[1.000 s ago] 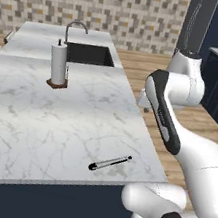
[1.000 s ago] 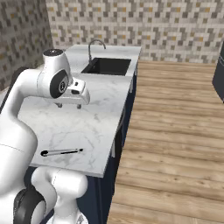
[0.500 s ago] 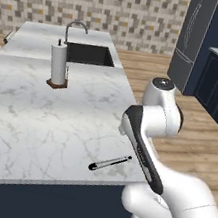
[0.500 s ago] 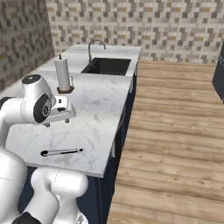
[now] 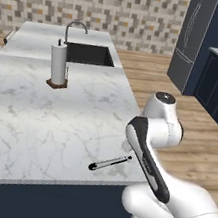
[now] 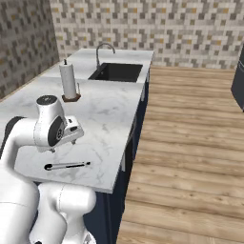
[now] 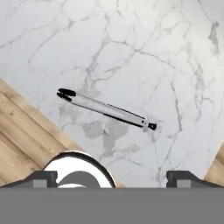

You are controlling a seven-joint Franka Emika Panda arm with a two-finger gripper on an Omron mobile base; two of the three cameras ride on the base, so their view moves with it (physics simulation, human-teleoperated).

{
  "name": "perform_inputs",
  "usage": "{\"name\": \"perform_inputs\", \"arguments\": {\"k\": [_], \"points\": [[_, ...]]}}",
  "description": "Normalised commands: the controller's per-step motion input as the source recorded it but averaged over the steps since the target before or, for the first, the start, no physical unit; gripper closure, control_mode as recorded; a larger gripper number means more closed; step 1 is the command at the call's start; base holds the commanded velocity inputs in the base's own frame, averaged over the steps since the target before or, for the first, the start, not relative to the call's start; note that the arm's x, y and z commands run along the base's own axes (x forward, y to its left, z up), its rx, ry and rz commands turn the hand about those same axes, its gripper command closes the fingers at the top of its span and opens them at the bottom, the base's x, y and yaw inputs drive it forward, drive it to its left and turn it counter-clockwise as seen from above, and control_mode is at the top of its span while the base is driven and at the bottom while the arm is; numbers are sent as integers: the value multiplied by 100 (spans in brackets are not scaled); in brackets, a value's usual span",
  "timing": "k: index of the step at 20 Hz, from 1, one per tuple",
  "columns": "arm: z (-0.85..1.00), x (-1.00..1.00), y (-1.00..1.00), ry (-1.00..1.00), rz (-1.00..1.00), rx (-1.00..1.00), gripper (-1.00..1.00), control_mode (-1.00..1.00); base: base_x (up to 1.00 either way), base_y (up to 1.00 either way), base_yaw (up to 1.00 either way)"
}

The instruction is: Pick up the tongs from the counter and place them near the plate next to the oven.

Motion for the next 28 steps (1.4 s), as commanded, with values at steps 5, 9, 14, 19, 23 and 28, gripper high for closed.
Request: {"name": "perform_inputs", "arguments": {"k": [5, 9, 14, 19, 23, 28], "points": [[-6, 0, 2, 20, 44, -14, -100, -100, 0, 0, 0], [-23, 0, 6, 20, 47, -20, -100, -100, 0, 0, 0], [-35, 0, 7, 14, 50, -13, -100, -100, 0, 0, 0], [-33, 0, 12, 6, 52, -1, -100, -100, 0, 0, 0], [-41, 12, 9, 6, 53, 0, -100, -100, 0, 0, 0], [-41, 33, 2, 6, 47, 0, -100, -100, 0, 0, 0]]}}
